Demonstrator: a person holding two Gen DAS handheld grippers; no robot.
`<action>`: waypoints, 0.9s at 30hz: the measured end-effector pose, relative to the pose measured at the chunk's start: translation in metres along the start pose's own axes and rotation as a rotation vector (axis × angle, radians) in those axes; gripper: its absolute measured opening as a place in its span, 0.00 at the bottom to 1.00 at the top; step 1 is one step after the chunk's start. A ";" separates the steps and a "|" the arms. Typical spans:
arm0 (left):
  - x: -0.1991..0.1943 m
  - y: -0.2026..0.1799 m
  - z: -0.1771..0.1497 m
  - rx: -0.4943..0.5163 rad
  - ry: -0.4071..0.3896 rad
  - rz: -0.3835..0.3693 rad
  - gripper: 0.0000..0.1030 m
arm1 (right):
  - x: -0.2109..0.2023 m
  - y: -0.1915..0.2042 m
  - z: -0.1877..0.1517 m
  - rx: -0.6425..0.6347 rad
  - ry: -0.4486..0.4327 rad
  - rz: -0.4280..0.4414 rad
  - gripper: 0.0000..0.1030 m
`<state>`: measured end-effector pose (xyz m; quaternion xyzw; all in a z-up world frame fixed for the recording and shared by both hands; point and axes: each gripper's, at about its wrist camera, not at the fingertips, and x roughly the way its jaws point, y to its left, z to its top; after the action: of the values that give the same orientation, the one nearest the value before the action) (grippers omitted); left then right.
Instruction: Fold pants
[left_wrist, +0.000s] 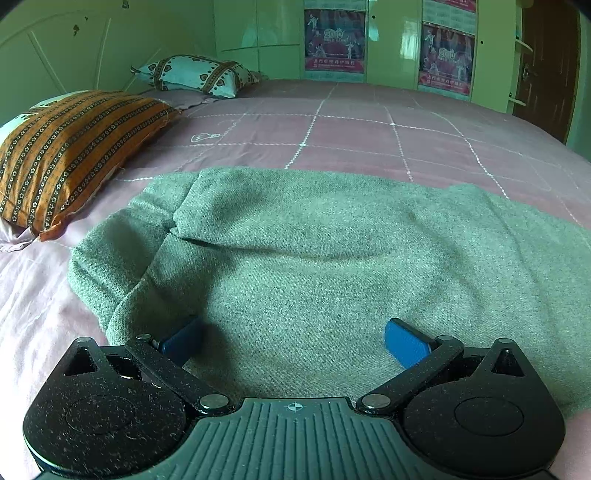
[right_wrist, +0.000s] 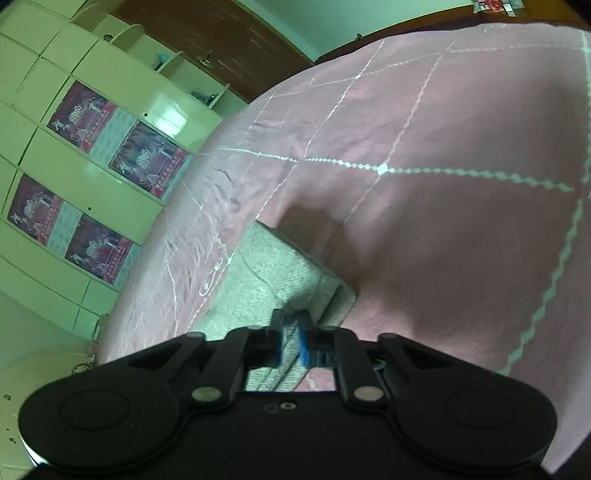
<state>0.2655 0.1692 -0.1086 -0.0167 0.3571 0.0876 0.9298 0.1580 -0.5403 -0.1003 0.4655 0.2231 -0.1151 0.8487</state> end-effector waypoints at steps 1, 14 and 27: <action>0.000 0.000 0.000 0.000 0.000 -0.001 1.00 | -0.001 0.001 -0.001 -0.004 0.008 -0.002 0.21; 0.000 0.000 0.000 -0.002 -0.001 -0.002 1.00 | 0.015 0.016 -0.006 -0.032 0.005 -0.024 0.00; 0.001 0.001 0.000 0.000 -0.001 -0.002 1.00 | -0.003 -0.013 -0.015 -0.030 -0.003 0.033 0.00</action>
<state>0.2663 0.1701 -0.1092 -0.0169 0.3568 0.0867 0.9300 0.1459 -0.5342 -0.1150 0.4561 0.2158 -0.0982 0.8578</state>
